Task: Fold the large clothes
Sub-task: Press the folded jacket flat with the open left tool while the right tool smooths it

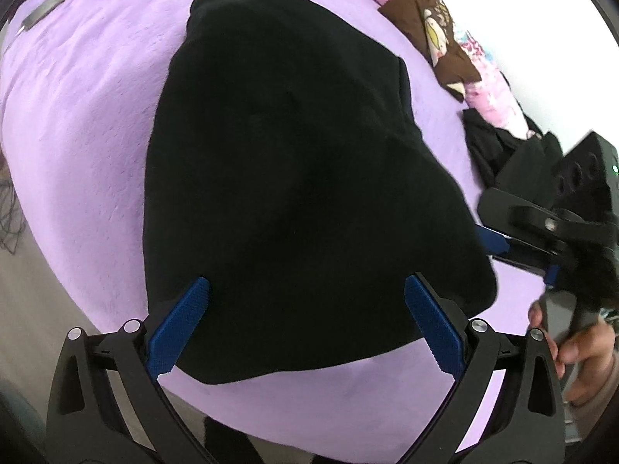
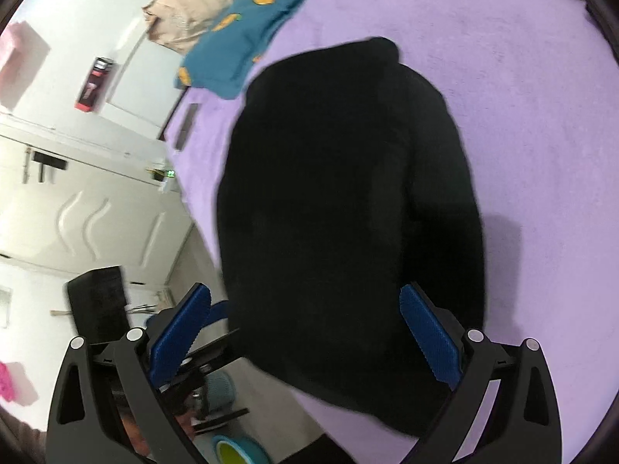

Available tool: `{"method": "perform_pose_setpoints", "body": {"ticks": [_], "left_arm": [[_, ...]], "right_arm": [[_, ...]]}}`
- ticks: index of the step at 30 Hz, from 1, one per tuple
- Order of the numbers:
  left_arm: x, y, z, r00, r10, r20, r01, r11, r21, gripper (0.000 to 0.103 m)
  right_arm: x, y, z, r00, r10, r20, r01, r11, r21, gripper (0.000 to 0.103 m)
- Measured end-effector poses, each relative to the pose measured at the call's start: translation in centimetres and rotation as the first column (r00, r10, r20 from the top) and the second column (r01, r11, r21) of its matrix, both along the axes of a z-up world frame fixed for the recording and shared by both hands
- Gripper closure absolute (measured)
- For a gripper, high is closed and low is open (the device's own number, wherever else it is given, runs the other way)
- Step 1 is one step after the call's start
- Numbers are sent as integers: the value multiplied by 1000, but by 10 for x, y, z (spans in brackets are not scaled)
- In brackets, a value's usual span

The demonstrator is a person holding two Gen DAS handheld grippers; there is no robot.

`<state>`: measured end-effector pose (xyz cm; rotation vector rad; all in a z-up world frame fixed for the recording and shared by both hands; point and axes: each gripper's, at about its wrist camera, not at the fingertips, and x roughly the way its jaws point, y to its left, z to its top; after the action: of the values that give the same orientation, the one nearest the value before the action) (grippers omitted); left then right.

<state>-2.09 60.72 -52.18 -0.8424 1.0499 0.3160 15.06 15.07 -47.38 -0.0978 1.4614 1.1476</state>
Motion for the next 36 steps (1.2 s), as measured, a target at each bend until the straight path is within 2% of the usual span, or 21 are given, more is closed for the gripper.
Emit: {"method": "perform_pose_setpoints", "body": {"ticks": [4, 9, 13, 16, 19, 22, 26, 29, 32, 36], "left_arm": [[12, -19, -8, 997, -60, -52, 64, 995, 76, 7], [28, -39, -16, 988, -107, -110, 122, 983, 137, 7], [37, -40, -28, 992, -71, -107, 83, 990, 111, 7], [46, -44, -34, 988, -69, -142, 90, 984, 152, 7], [46, -36, -25, 990, -23, -137, 40, 992, 118, 6], [44, -25, -9, 990, -7, -142, 19, 997, 81, 6], [42, -20, 12, 990, 2, -144, 12, 995, 98, 6], [42, -23, 21, 992, -5, -123, 18, 994, 107, 6], [43, -25, 19, 993, -11, -114, 21, 996, 88, 6], [39, -22, 15, 994, -2, -111, 11, 997, 80, 6]], "right_arm": [[5, 2, -27, 994, 2, 112, 14, 989, -145, 8], [1, 6, -45, 960, 72, 270, -10, 975, -223, 7], [7, 9, -73, 963, 54, 265, 21, 962, -272, 6], [9, 12, -77, 968, 26, 248, 42, 963, -267, 6], [7, 11, -63, 967, 39, 250, 33, 960, -278, 6], [7, 19, -35, 968, 53, 245, 22, 955, -295, 6], [12, 39, 17, 952, 63, 299, 21, 963, -268, 6], [20, 66, 44, 947, 72, 313, 0, 975, -224, 6], [28, 97, 53, 943, 100, 317, -31, 976, -214, 6], [35, 135, 41, 945, 143, 295, -70, 967, -244, 6]]}}
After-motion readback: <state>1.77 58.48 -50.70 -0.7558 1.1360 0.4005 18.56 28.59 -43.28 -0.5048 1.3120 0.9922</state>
